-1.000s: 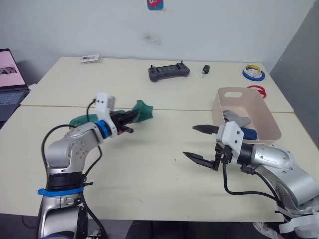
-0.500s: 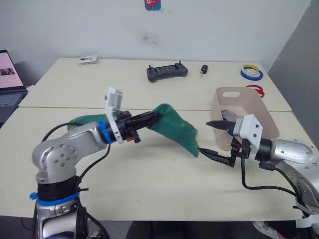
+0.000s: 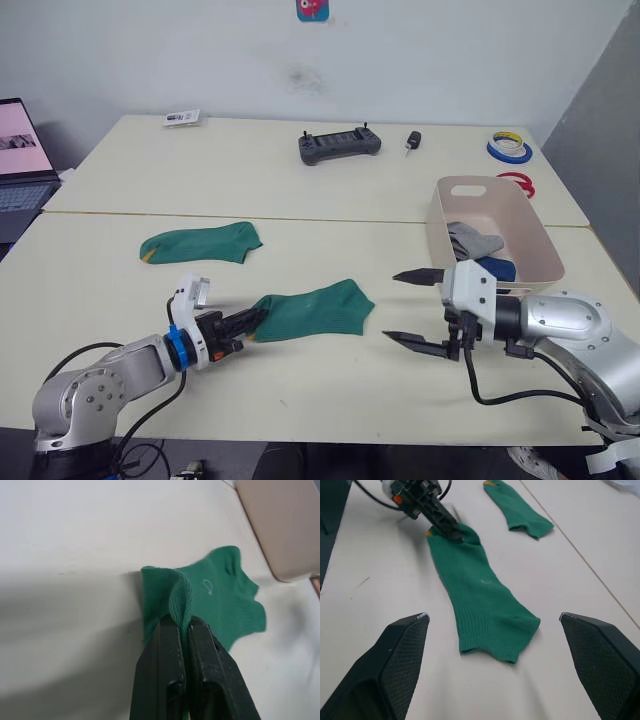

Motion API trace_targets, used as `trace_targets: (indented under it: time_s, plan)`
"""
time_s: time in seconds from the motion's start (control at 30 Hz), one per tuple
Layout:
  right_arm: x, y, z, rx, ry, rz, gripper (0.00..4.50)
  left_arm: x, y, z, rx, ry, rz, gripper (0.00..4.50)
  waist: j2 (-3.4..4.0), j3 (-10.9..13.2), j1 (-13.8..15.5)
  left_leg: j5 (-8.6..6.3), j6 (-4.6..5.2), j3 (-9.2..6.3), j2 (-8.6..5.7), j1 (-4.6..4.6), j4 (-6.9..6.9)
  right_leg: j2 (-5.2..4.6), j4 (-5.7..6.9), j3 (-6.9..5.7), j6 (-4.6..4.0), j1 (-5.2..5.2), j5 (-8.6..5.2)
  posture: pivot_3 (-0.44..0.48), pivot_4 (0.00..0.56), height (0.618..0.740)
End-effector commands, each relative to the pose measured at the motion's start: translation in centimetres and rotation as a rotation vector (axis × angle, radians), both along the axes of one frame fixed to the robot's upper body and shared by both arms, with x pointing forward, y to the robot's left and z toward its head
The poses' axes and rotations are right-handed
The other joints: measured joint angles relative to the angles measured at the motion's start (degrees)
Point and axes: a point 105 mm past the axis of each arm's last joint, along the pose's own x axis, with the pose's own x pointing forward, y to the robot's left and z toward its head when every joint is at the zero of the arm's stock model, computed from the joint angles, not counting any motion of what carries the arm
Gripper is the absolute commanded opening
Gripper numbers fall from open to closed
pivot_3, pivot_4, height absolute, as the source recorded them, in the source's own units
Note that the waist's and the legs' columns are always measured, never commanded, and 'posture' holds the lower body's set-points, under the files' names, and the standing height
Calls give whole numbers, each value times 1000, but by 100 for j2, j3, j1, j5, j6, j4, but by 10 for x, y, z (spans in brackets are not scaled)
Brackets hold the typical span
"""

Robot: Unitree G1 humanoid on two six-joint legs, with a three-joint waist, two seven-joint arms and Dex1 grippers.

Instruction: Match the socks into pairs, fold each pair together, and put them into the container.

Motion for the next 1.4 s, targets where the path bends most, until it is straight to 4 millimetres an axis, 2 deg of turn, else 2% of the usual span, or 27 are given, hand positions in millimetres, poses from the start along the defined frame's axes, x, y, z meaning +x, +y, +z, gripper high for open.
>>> trace_targets:
  time_s: [0.03, 0.1, 0.2, 0.37, 0.47, 0.53, 0.6, 0.73, 0.83, 1.0, 1.13, 1.3, 1.4]
  plan:
    - [-4, 6, 5, 6, -37, 36, 4500, 3, 7, 3, 13, -38, 30, 44, 0, 0, 0, 0, 0, -1, 1, 0, 0, 0, 0, -1, 0, 0, 0, 0, 150, 740]
    - [-4, 7, 4, 8, -36, 41, 4500, 3, 11, 3, 35, -49, 42, 44, 0, 0, 1, 0, 0, -2, 2, 0, 0, 0, 1, -2, 0, 0, 0, 0, 150, 740]
    - [-5, 8, 4, 12, -33, 47, 4500, 2, 16, 4, 95, -100, 33, 698, 0, 0, -21, 0, 1, -1, 2, 1, -1, 0, 2, 0, 0, 0, 0, 0, 150, 740]
    - [-6, 10, 4, 27, -29, 50, 4500, -10, 29, 19, 215, -232, -28, 2268, 0, 1, -9, 0, 0, -2, 4, 1, -3, 1, 2, -2, -1, -2, 0, 0, 150, 740]
    - [-6, 12, 4, 33, -27, 51, 4500, -7, 48, 29, 386, -366, -19, 3181, 1, 1, -3, 0, 1, 0, 3, 2, -3, 0, 1, -1, -1, -2, 0, 0, 150, 740]
    - [-6, 12, 4, 37, -27, 53, 4500, -9, 51, 36, 553, -481, -138, 3777, 1, 1, -1, -1, 1, -1, 3, 1, -3, -1, 0, -2, -1, -2, 0, 0, 150, 740]
    - [-6, 13, 4, 40, -27, 57, 4500, -13, 47, 40, 760, -612, -363, 3777, 1, 1, 0, -1, 1, 0, 3, 0, -5, 0, -2, -2, -2, -4, 0, 0, 150, 740]
    - [-4, 14, 4, 42, -27, 62, 4500, -18, 41, 35, 954, -783, -666, 3777, 11, 5, 0, -1, 2, 13, -1, 1, -11, -6, -6, 4, -3, -5, -1, 0, 150, 740]
    - [-4, 16, 4, 39, -28, 76, 4500, -14, 29, 31, 1065, -937, -951, 3777, 10, 6, 10, -2, 3, 12, 2, -3, -10, -3, -7, -1, -3, -10, 0, 0, 150, 740]
    - [-4, 17, 4, 29, -28, 85, 4500, 2, 30, 18, 1151, -1006, -1126, 3777, 10, 6, 0, -3, 5, 16, 1, -6, -10, 5, -4, -8, -3, -13, 0, 0, 150, 740]
    - [-4, 17, 4, 21, -29, 84, 4500, 17, 27, 13, 1162, -1059, -1121, 2837, 10, 6, -24, -4, 8, 20, 3, -6, -7, 9, 0, -12, -3, -17, 0, 0, 150, 740]
    - [0, 19, -1, -4, -42, 71, 4500, 19, 18, 8, 1131, -1109, -1134, 1179, 10, 6, -17, -4, 8, 17, 4, -5, -4, 8, 6, -15, -2, -16, 0, 0, 150, 740]
    - [5, 24, -11, -76, -86, 100, 4500, 17, 17, 9, 1110, -1121, -1131, 138, 10, 6, -21, -4, 8, 17, 4, -3, -2, 9, 9, -15, -2, -15, 1, 0, 150, 740]
